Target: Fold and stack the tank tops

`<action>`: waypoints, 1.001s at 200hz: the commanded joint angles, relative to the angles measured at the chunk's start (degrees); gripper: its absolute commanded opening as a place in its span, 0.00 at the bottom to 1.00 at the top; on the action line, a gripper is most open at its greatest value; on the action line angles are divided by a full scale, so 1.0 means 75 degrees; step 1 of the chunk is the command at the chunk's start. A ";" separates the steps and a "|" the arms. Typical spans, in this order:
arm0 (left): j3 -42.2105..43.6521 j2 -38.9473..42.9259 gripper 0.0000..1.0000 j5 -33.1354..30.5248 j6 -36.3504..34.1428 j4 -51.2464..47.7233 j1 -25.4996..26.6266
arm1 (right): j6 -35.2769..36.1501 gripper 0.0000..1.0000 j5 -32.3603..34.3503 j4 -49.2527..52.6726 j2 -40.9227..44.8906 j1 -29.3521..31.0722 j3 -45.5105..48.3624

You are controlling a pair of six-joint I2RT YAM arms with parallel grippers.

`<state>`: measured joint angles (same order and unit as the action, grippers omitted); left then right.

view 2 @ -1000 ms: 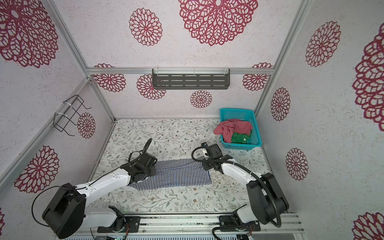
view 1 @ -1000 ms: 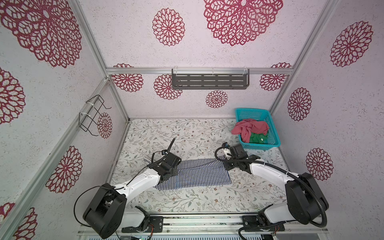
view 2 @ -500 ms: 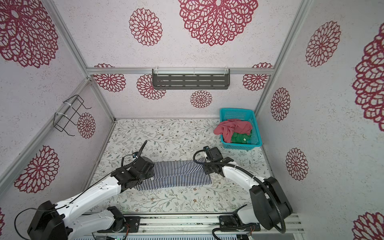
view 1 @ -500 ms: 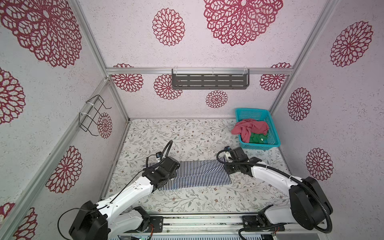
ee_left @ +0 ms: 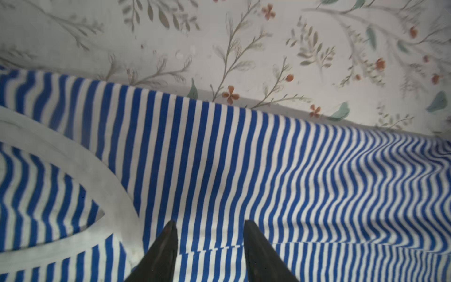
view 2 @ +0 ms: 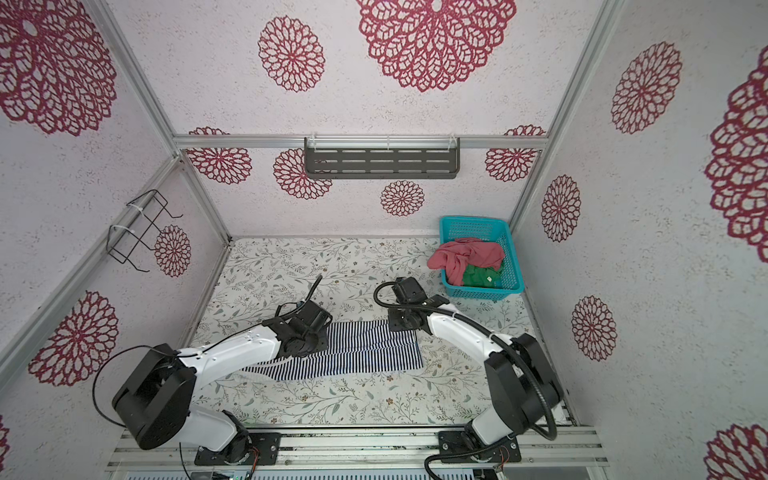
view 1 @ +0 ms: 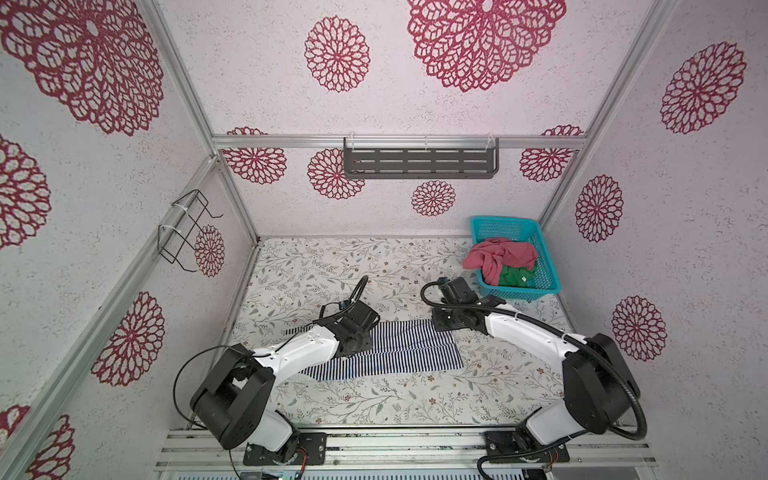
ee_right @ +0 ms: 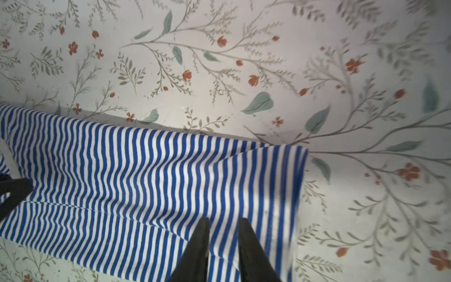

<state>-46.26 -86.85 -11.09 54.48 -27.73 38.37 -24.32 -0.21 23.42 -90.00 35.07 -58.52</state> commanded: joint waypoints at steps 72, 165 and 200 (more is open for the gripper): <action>0.0031 -0.0238 0.52 0.0460 -0.0228 -0.0537 -0.0088 | -0.0227 0.32 0.0970 0.1014 0.0467 -0.0979 0.0578; 0.0611 -0.0286 0.53 0.0670 0.0243 0.0040 -0.0562 | -0.0101 0.24 0.1212 0.0043 -0.1191 -0.0750 -0.0223; 0.0342 0.0345 0.64 0.0360 0.0391 -0.0848 -0.0488 | 0.0404 0.28 0.1010 0.0528 -0.0398 -0.0701 -0.0446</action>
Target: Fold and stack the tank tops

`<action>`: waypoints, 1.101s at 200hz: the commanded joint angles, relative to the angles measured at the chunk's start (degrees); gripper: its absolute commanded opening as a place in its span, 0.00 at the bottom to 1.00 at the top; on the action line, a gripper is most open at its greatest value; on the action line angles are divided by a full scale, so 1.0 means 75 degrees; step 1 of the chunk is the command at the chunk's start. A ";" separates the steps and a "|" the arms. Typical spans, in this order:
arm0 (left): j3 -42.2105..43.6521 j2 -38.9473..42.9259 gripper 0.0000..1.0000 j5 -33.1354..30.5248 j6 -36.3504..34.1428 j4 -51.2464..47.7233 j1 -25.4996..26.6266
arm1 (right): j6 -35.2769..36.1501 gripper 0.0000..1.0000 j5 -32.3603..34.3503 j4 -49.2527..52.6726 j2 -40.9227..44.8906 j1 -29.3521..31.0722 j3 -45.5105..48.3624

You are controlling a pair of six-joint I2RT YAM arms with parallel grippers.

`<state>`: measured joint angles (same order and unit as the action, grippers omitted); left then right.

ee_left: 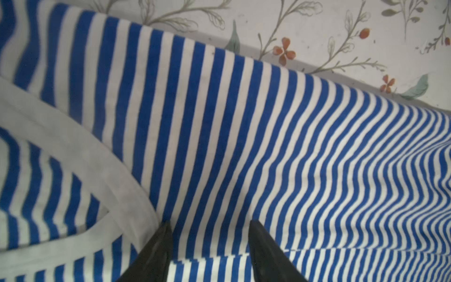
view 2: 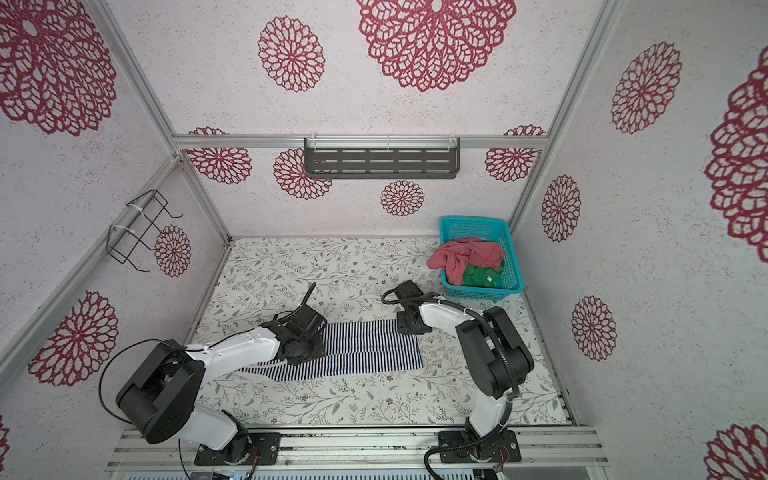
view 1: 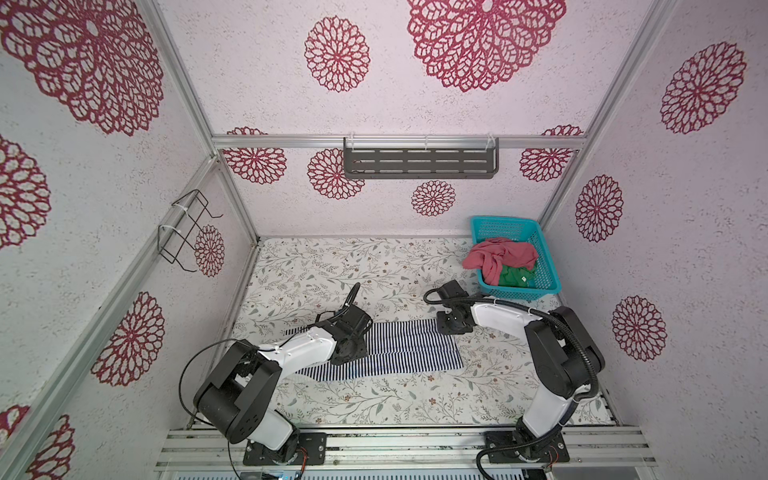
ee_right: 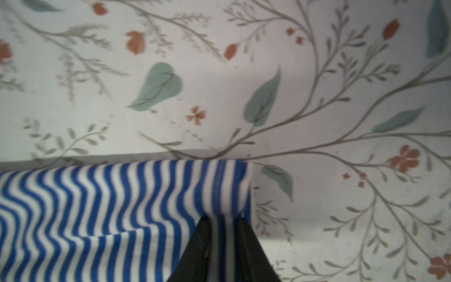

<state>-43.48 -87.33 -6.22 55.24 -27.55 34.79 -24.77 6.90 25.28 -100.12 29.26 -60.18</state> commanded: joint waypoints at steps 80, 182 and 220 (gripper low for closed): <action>0.1217 0.1740 0.56 -0.0383 0.0593 -0.0956 -0.1468 | 0.1141 0.26 -0.0659 0.0059 0.0420 0.0915 -0.0542; 0.0048 -0.1568 0.50 0.0302 -0.0230 0.1448 -0.1925 | -0.0933 0.22 0.0358 -0.0051 0.0246 0.0919 0.0981; -0.2463 -0.3707 0.51 0.0859 -0.1273 0.1129 -0.1983 | -0.2203 0.24 -0.0483 -0.0696 0.1456 0.1656 0.2594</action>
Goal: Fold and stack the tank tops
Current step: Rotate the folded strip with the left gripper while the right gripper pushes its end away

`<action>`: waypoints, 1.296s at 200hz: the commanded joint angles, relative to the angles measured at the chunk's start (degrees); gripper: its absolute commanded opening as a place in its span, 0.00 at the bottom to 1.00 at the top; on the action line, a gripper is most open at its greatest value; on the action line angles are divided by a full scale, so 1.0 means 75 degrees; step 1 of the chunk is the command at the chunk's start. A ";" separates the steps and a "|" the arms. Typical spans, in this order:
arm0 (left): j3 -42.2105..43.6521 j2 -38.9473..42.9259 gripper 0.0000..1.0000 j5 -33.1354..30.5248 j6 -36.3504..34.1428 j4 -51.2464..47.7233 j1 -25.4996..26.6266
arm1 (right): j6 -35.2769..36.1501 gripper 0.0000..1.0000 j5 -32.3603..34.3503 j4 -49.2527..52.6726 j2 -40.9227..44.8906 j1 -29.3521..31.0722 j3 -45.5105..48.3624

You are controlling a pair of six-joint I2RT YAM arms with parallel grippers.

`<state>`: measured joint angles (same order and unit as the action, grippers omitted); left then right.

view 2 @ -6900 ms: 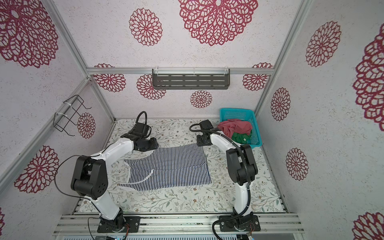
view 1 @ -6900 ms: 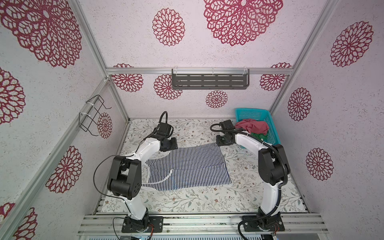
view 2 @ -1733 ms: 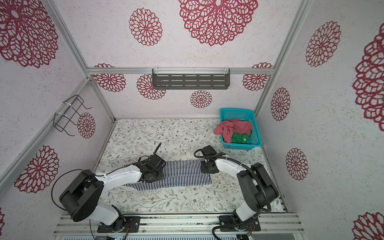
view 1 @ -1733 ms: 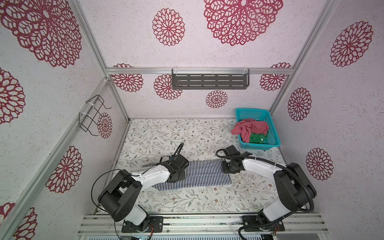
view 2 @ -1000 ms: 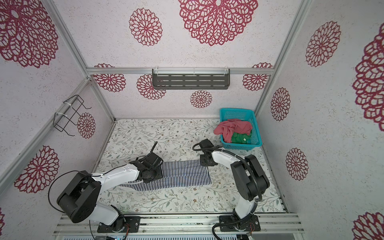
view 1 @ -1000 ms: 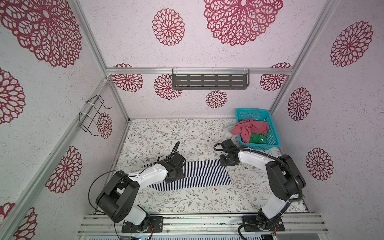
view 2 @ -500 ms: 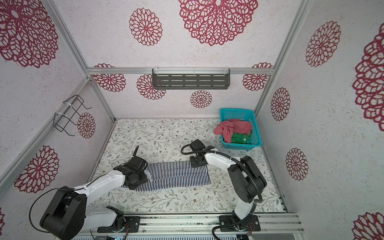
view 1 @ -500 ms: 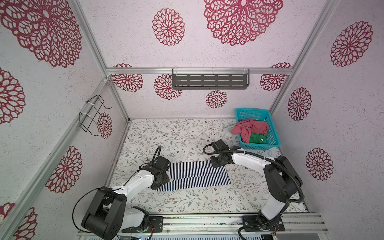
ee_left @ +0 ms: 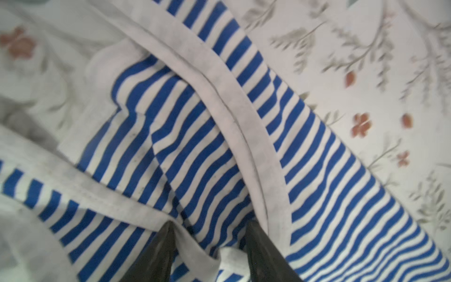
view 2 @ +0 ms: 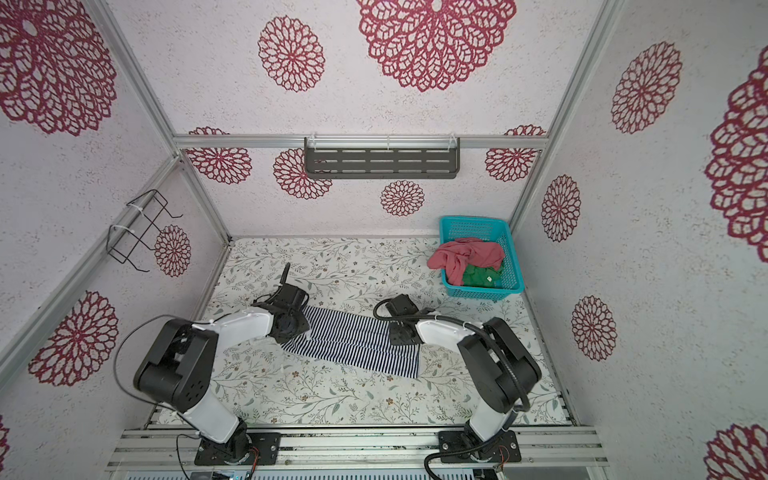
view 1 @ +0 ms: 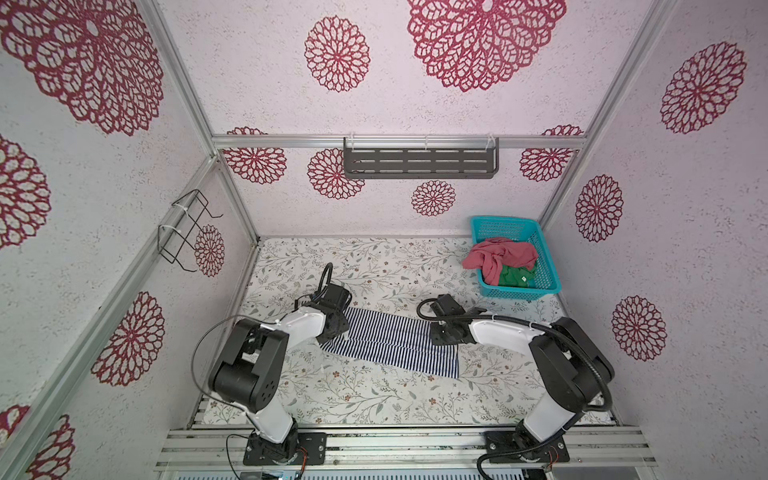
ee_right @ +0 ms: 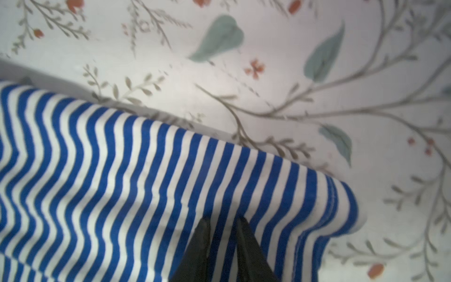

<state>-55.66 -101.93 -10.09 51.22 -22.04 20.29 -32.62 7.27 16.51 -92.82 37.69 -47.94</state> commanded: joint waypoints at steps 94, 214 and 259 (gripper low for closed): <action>-0.5926 -0.3068 0.68 0.1104 -0.2931 -0.0873 0.0187 | 0.0908 0.71 -0.0561 0.1399 0.1143 0.0112 -0.1025; -0.6058 -0.4677 0.50 0.2335 -0.1898 -0.0901 0.0379 | -0.1131 0.31 -0.1469 0.0894 0.0378 0.0857 0.0090; -0.7863 -0.6126 0.55 0.3141 -0.1826 -0.1303 0.0678 | -0.2971 0.34 -0.2493 -0.0369 0.0367 0.1874 0.0559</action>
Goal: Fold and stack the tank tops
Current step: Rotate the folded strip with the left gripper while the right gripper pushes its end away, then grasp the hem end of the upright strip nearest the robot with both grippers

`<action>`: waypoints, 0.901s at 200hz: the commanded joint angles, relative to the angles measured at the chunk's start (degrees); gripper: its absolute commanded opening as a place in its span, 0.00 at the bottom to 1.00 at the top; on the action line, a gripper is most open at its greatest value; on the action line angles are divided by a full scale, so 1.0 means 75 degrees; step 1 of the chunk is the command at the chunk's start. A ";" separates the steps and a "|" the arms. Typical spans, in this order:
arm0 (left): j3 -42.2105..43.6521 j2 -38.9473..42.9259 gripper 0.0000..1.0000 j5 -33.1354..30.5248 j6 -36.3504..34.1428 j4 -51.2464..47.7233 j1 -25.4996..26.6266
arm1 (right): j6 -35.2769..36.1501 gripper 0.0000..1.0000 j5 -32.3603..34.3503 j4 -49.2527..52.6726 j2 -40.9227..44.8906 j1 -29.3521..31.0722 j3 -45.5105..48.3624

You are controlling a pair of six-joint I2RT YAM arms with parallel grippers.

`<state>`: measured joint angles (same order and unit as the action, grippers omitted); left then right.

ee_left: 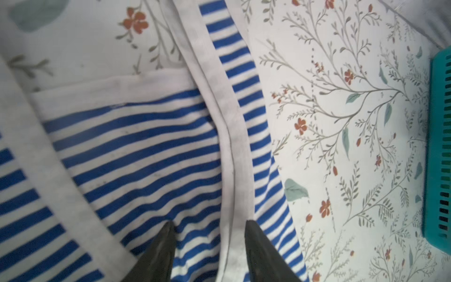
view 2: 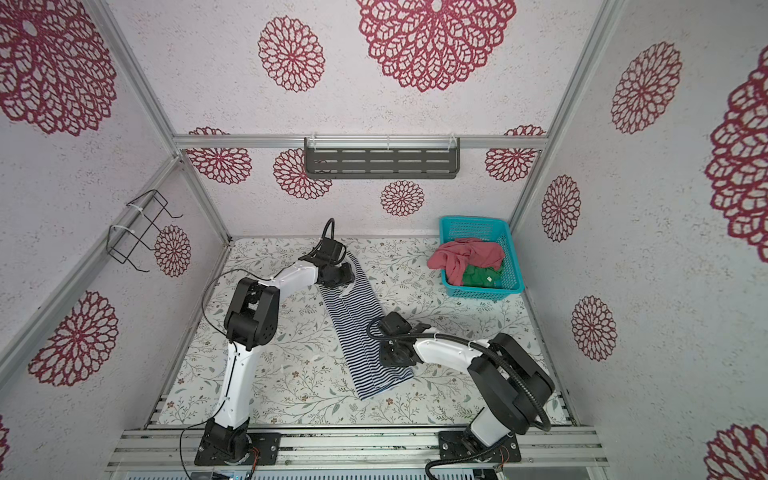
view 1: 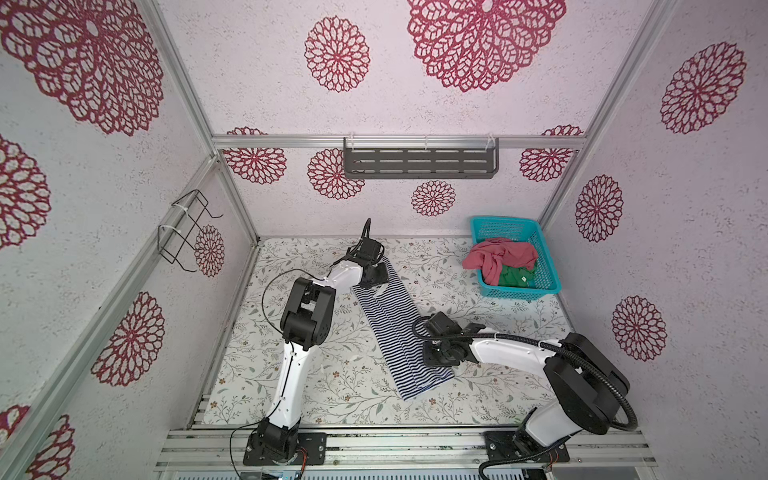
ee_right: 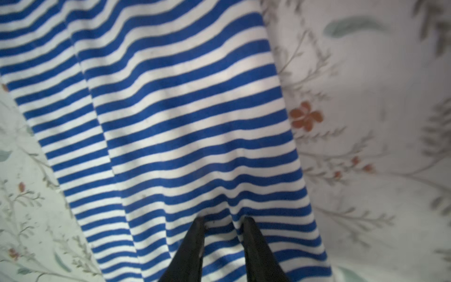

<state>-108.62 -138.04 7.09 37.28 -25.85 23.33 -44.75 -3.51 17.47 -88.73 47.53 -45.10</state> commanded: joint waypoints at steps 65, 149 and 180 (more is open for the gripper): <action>-0.2978 -0.1294 0.68 0.1097 -0.1346 -0.2070 0.0412 | -0.0771 0.55 0.0329 0.0892 -0.0013 0.1081 -0.1732; 0.4515 0.6083 0.81 -0.0147 -0.0353 -0.1104 0.0183 | -0.1144 0.40 -0.0892 0.1208 0.1818 0.0498 0.0094; 0.7814 0.8340 0.72 0.1590 0.1254 -0.0027 0.0199 | -0.1583 0.38 -0.1002 0.0635 0.2253 0.0447 0.0742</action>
<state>-65.84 -80.55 9.87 36.27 -30.28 24.40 -53.12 -8.58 25.34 -75.79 51.22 -41.80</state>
